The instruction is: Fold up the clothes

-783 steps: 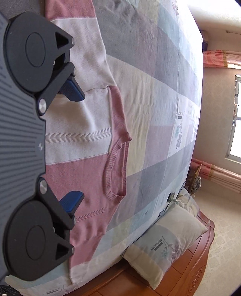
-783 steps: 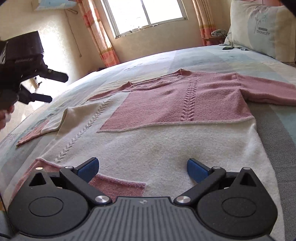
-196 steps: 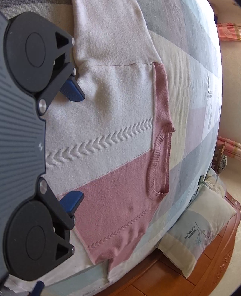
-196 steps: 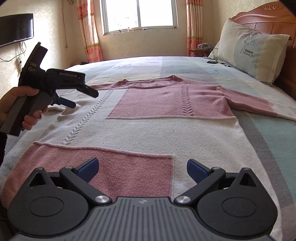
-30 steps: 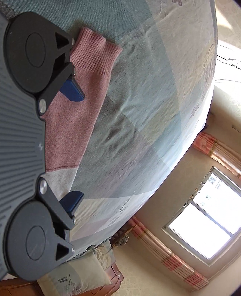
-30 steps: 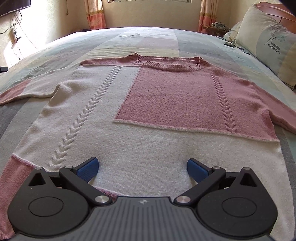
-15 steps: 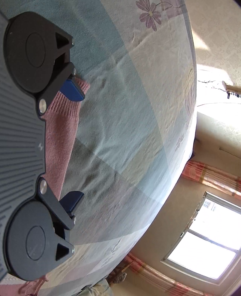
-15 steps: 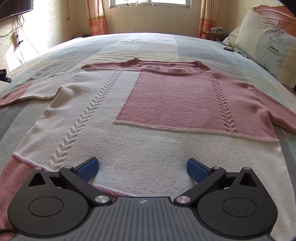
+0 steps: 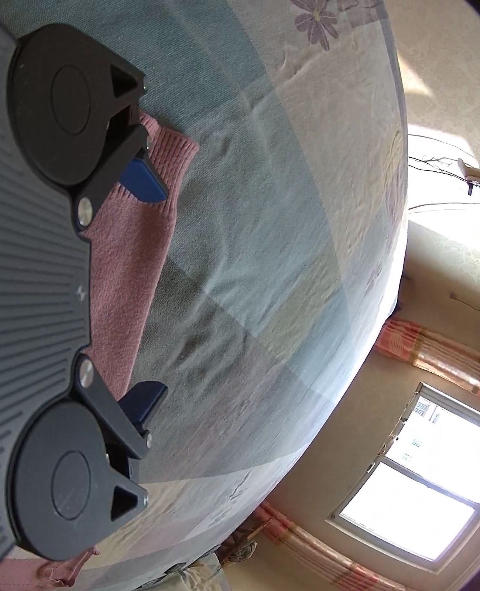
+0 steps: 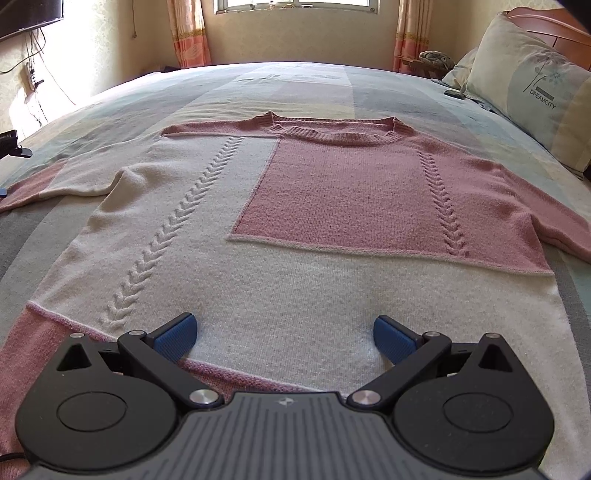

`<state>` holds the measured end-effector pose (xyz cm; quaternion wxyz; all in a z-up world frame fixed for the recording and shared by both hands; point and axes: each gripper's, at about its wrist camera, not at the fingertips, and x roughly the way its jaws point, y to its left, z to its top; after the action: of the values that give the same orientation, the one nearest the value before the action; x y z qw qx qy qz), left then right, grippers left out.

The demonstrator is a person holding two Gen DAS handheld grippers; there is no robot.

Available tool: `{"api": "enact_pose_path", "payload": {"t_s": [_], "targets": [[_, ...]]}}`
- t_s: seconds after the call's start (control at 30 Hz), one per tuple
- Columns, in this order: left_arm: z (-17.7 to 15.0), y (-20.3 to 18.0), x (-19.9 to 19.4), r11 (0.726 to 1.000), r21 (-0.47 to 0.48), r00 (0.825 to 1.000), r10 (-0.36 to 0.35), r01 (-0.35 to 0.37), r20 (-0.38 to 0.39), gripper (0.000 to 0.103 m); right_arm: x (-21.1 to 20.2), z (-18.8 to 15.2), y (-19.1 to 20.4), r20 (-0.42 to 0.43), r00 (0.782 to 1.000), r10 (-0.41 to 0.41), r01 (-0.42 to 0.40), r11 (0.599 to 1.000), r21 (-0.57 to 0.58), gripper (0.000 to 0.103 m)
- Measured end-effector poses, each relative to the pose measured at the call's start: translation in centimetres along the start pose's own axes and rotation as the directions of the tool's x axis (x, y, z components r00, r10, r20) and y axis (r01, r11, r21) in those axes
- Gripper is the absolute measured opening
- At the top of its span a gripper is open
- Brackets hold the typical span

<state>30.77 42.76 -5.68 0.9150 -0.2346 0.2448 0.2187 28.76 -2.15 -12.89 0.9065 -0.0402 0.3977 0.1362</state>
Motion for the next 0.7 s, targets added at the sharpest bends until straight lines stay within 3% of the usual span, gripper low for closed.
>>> {"api": "enact_pose_path", "payload": {"t_s": [0.07,0.17,0.23,0.3,0.33,0.4,0.47,0.53,0.6,0.7], "targets": [[0.1,-1.4,-1.6,0.999,0.029,1.0,-0.018,0.017,0.024,0.102,-0.5,0.2,-0.3,-0.028,1.0,0.014,-0.013,1.0,0.014,0.103],[-0.4,-6.5,-6.5,0.978,0.164,0.987,-0.144,0.131,0.07,0.102,-2.3,0.3,-1.3,-0.049,0.998,0.049,-0.045,0.997,0.065,0.103],[-2.2,-10.6,-9.6,0.941,0.275,0.975,-0.217,0.197,0.045,0.102,-4.1,0.0,-2.3,-0.041,0.998,0.053,-0.049,0.995,0.092,0.103],[-5.2,-14.0,-11.7,0.885,0.384,0.96,-0.279,0.264,-0.016,0.102,-5.8,-0.5,-3.3,-0.04,0.999,0.034,-0.03,0.993,0.11,0.103],[-7.2,-15.8,-12.5,0.847,0.435,0.949,-0.309,0.306,-0.066,0.102,-6.7,-0.8,-3.8,-0.043,0.999,0.023,-0.018,0.993,0.118,0.103],[-11.1,-18.2,-13.5,0.8,0.468,0.927,-0.339,0.375,-0.162,0.102,-8.4,-1.5,-4.9,-0.037,0.999,0.017,-0.012,0.991,0.135,0.103],[-15.5,-20.5,-14.3,0.762,0.468,0.894,-0.36,0.446,-0.266,0.102,-9.9,-2.4,-5.9,-0.024,0.999,0.02,-0.016,0.989,0.15,0.103],[-19.4,-22.5,-14.3,0.737,0.475,0.87,-0.338,0.482,-0.358,0.102,-10.9,-3.4,-6.8,-0.015,1.0,0.025,-0.023,0.988,0.156,0.103],[-22.6,-23.9,-13.9,0.686,0.532,0.862,-0.309,0.495,-0.403,0.102,-11.3,-4.2,-7.3,0.0,1.0,0.027,-0.026,0.988,0.15,0.103],[-26.1,-24.5,-13.1,0.632,0.614,0.873,-0.238,0.473,-0.427,0.103,-10.6,-5.2,-7.7,0.037,0.999,0.019,-0.023,0.993,0.119,0.103]]}}
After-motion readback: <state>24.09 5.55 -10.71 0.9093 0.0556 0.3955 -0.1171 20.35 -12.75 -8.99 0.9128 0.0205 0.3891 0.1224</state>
